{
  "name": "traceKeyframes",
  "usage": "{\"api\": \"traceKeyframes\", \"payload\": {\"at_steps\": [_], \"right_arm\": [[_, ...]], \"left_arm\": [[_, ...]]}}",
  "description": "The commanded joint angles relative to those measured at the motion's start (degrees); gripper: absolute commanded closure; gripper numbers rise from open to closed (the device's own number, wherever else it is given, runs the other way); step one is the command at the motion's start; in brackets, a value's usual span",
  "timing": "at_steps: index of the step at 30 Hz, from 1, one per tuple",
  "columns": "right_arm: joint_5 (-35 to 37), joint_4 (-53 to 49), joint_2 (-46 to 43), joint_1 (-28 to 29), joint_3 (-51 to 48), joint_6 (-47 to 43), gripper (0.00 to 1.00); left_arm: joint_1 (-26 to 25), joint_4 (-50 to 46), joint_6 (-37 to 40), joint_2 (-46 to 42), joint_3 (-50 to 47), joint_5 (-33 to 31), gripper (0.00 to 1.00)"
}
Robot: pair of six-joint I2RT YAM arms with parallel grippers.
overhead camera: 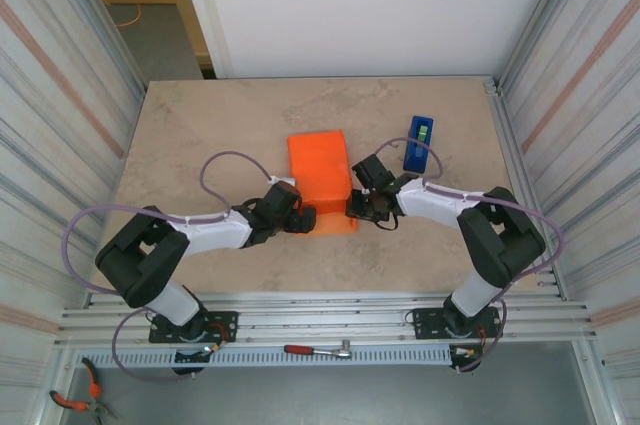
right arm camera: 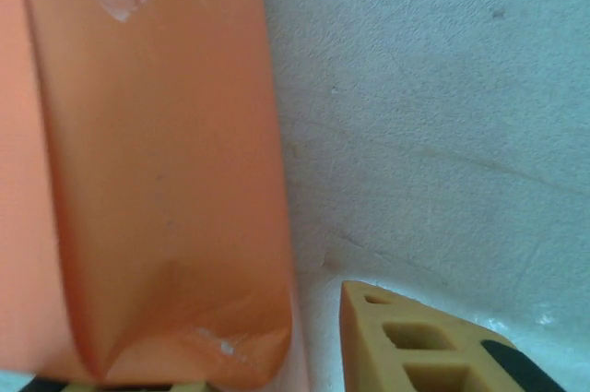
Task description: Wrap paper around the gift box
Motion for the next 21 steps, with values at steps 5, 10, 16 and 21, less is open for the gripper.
{"api": "traceKeyframes", "payload": {"at_steps": [5, 10, 16, 21], "right_arm": [[0.16, 1.18, 1.39, 0.02, 0.79, -0.11, 0.68], [0.35, 1.37, 0.8, 0.64, 0.44, 0.81, 0.67], [0.69, 1.07, 0.73, 1.65, 0.53, 1.94, 0.51], [3.31, -1.3, -1.66, 1.87, 0.7, 3.17, 0.16]], "left_arm": [[-0.47, 0.33, 0.98, 0.32, 1.71, -2.04, 0.07], [-0.4, 1.62, 2.42, 0.56, 1.73, -0.99, 0.3], [-0.59, 2.38, 3.15, 2.53, 1.88, -0.44, 0.54], [-0.86, 2.51, 3.58, 3.9, 2.01, -1.15, 0.63]]}}
